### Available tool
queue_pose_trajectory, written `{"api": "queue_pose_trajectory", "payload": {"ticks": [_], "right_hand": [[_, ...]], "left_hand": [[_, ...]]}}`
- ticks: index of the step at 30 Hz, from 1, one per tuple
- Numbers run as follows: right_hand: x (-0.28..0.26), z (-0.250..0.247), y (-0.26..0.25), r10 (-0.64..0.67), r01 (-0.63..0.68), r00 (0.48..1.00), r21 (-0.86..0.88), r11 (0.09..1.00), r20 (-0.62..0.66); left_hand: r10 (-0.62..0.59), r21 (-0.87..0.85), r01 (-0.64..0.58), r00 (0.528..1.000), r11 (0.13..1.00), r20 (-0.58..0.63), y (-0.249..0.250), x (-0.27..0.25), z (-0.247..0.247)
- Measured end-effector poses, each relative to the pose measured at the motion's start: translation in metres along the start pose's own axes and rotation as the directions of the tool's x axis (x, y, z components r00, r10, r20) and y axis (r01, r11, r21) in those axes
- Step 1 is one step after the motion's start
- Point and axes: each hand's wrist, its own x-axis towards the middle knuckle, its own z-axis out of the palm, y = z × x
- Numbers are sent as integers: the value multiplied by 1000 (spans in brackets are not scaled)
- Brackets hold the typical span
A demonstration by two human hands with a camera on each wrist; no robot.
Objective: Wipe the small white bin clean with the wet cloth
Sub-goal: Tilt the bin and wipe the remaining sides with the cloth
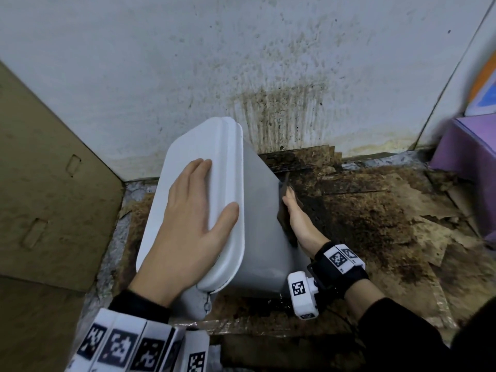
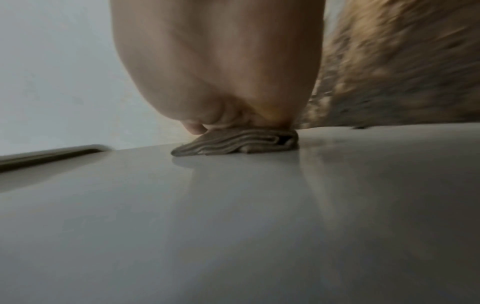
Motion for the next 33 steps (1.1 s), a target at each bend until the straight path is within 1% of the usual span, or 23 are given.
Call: {"api": "queue_pose_trajectory", "payload": {"ticks": [2, 5, 8, 10, 11, 13, 15, 16, 18, 20, 21, 24, 27, 29, 30, 32, 33], "right_hand": [[-6, 10, -25, -82, 82, 994, -8, 997, 66], [-12, 24, -48, -194, 199, 965, -9, 980, 179], [-14, 27, -47, -247, 254, 938, 3, 967, 242], [-12, 24, -38, -268, 295, 929, -72, 953, 253], [-10, 21, -31, -262, 295, 934, -109, 949, 243], [-3, 10, -12, -204, 234, 962, -163, 959, 181], [2, -4, 12, -91, 102, 993, -163, 981, 74], [4, -9, 22, -23, 27, 999, -140, 990, 28], [4, -12, 32, 71, -73, 997, -93, 993, -26], [2, -10, 30, 108, -111, 992, -56, 992, -62], [0, -7, 24, 106, -109, 992, -49, 993, -63], [-16, 7, -3, 22, -24, 1000, -73, 997, -20], [-39, 28, -38, -94, 92, 994, 33, 995, 63], [-53, 42, -58, -192, 179, 973, 107, 978, 127], [-60, 48, -66, -240, 225, 958, 105, 969, 156], [-74, 58, -76, -305, 302, 930, 48, 952, 204], [-79, 60, -77, -331, 338, 920, 5, 941, 207]], "left_hand": [[3, 6, -3, 1000, 1000, 9, 2, 0, 1], [6, 12, -6, 1000, 1000, 2, -1, 1, 1], [-5, 1, 5, 1000, 1000, -6, -5, 0, -1], [0, 0, 0, 1000, 1000, -12, -7, 0, -2], [4, 2, -4, 1000, 1000, -16, -7, 0, -2], [7, 0, -7, 1000, 1000, -24, -8, 0, -2], [3, -9, -3, 1000, 1000, -25, -6, 1, 0], [7, -9, -7, 1000, 1000, -21, -4, 1, 0], [12, -9, -12, 1000, 1000, -15, -1, 1, 1], [5, -8, -5, 1000, 1000, -13, 0, 1, 2], [-1, -5, 0, 1000, 1000, -14, 0, 1, 1], [-12, -6, 12, 1000, 1000, -16, -1, 2, 0], [-9, -7, 9, 1000, 1000, -12, 0, 3, 2], [-9, -1, 9, 1000, 1000, -12, -1, 3, 3], [-13, 1, 13, 1000, 1000, -13, -2, 4, 3], [-21, -2, 21, 1000, 1000, -17, -5, 3, 1], [-24, -7, 24, 1000, 1000, -16, -6, 3, 1]]}}
